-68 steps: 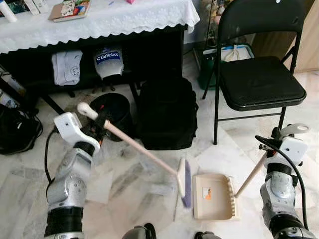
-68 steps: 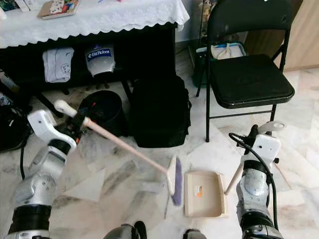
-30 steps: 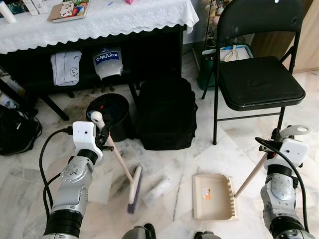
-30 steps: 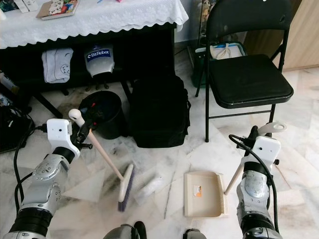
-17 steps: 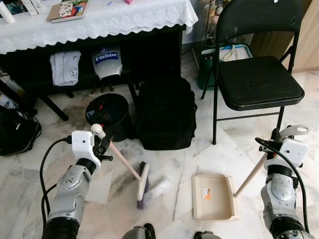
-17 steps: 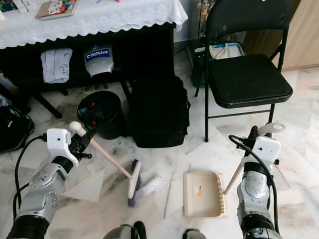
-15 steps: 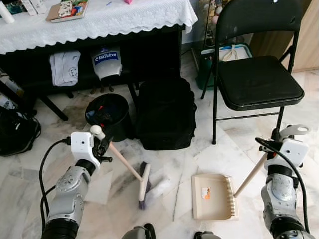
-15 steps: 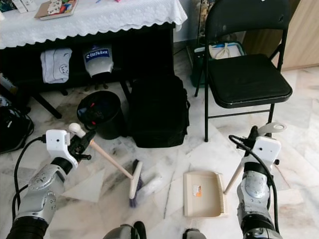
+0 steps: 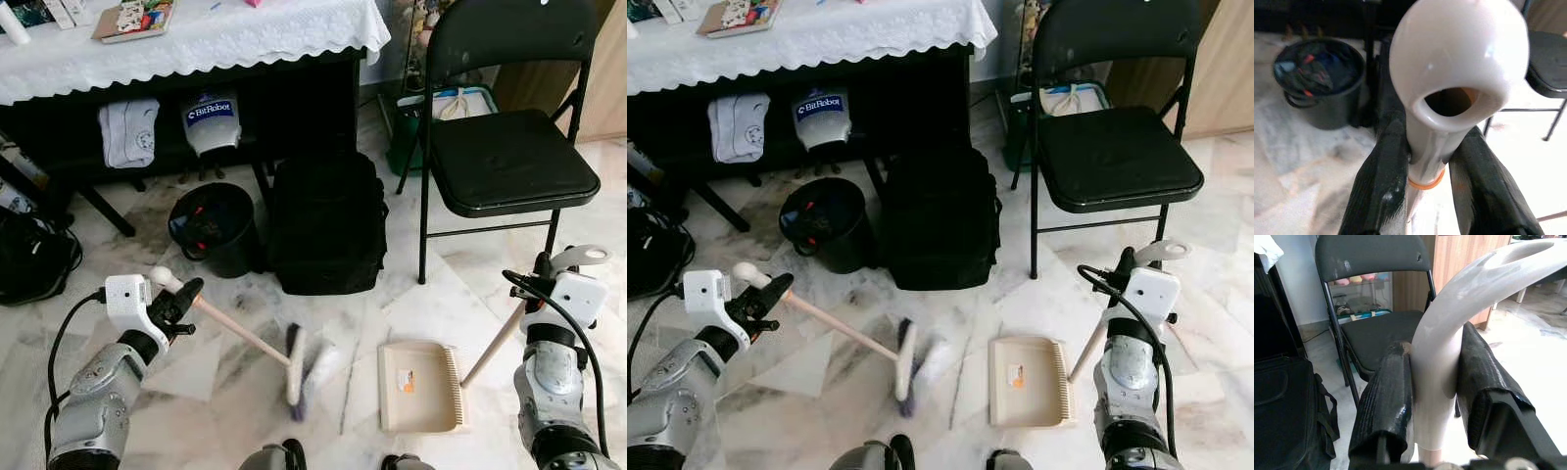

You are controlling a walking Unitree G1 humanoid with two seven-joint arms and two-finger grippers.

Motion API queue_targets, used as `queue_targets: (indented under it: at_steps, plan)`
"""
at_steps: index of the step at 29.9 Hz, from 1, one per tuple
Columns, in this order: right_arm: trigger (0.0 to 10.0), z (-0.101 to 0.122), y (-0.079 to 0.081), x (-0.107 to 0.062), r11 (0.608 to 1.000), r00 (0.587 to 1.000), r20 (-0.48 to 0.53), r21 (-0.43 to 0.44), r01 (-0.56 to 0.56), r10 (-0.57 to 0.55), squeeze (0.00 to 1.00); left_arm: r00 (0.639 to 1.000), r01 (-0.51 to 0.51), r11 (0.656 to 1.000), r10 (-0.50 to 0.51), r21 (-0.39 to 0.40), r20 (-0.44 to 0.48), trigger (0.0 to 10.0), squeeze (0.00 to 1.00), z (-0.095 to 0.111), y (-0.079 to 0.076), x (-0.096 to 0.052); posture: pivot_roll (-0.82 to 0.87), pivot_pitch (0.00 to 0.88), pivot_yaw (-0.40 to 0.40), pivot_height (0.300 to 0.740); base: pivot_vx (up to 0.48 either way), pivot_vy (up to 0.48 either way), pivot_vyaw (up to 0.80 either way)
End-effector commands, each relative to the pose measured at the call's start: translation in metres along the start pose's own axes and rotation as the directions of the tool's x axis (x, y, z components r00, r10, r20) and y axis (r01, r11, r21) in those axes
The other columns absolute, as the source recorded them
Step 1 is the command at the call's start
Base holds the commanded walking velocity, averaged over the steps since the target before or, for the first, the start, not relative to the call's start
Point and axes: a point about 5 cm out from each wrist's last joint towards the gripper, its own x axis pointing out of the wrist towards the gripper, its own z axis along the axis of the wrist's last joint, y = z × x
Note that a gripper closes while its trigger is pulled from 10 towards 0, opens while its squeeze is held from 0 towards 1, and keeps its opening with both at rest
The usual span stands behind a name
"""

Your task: Sweep floor

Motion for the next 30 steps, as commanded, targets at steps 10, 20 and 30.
queue_targets:
  at_steps: [10, 20, 30]
  plan:
    - [10.0, 0.000, 0.001, 0.001, 1.000, 1.000, -0.007, -0.014, -0.010, 0.010, 0.00, 0.993, 0.113, 0.985, -0.117, -0.133, -0.024, 10.0, 0.00, 0.004, -0.016, -0.001, 0.10, 0.215, 0.112, 0.740, 0.000, 0.000, 0.00]
    - [10.0, 0.000, 0.006, 0.001, 1.000, 1.000, -0.013, -0.010, -0.018, 0.018, 0.00, 0.983, 0.179, 0.960, -0.184, -0.215, -0.007, 10.0, 0.00, 0.013, -0.030, -0.003, 0.11, 0.213, 0.109, 0.740, 0.000, 0.000, 0.00]
    - [10.0, 0.002, 0.011, 0.005, 0.999, 0.999, -0.015, 0.007, -0.033, 0.033, 0.00, 0.963, 0.260, 0.909, -0.269, -0.326, 0.018, 10.0, 0.00, 0.025, -0.039, -0.004, 0.12, 0.197, 0.106, 0.740, 0.000, 0.000, 0.00]
